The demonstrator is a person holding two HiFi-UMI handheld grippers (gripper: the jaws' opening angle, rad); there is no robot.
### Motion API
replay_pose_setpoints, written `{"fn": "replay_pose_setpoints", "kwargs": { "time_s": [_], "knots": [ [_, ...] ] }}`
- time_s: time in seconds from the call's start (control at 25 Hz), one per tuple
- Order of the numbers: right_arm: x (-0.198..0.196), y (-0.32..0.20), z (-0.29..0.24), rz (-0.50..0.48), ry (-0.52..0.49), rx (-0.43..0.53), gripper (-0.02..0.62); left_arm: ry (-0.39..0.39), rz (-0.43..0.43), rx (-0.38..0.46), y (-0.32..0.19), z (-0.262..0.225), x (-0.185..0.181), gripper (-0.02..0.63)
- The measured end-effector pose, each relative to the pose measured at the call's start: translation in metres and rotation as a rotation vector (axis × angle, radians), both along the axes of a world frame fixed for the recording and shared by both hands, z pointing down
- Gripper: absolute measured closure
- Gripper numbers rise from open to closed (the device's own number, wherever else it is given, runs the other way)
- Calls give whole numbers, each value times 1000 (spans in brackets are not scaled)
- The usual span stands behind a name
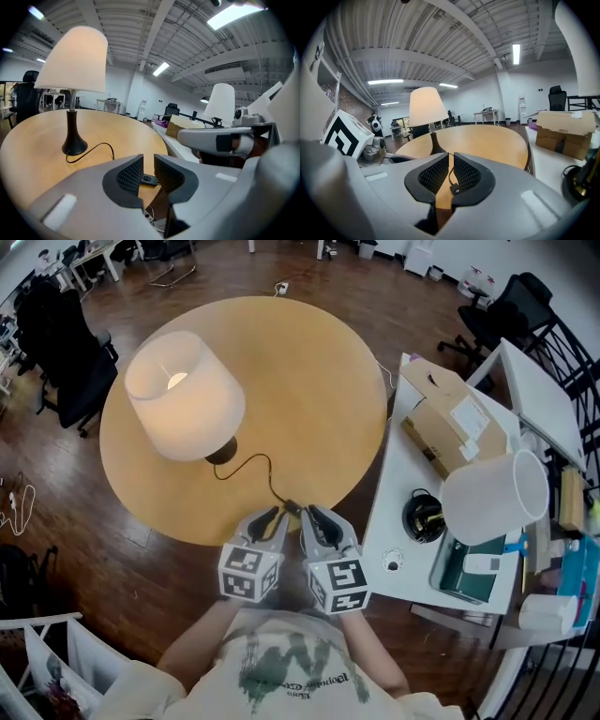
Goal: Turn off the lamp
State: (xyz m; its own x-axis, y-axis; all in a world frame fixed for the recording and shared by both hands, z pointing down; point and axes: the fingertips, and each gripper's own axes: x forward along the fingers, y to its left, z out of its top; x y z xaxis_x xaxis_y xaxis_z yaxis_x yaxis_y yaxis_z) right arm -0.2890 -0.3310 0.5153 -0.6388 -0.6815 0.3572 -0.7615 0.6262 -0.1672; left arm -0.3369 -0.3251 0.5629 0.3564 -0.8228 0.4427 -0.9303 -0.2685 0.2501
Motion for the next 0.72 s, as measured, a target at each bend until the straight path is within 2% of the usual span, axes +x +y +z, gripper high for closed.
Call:
{"fn": "replay_pose_setpoints", "kwargs": {
  "time_s": [0.4, 0.72],
  "knots": [
    [10, -18, 14, 149, 23, -27, 565, -62, 166, -105, -27, 57, 8, 522],
    [20, -22, 22, 254, 31, -43, 565, -79, 256, -147, -39, 76, 15, 512]
  ]
}}
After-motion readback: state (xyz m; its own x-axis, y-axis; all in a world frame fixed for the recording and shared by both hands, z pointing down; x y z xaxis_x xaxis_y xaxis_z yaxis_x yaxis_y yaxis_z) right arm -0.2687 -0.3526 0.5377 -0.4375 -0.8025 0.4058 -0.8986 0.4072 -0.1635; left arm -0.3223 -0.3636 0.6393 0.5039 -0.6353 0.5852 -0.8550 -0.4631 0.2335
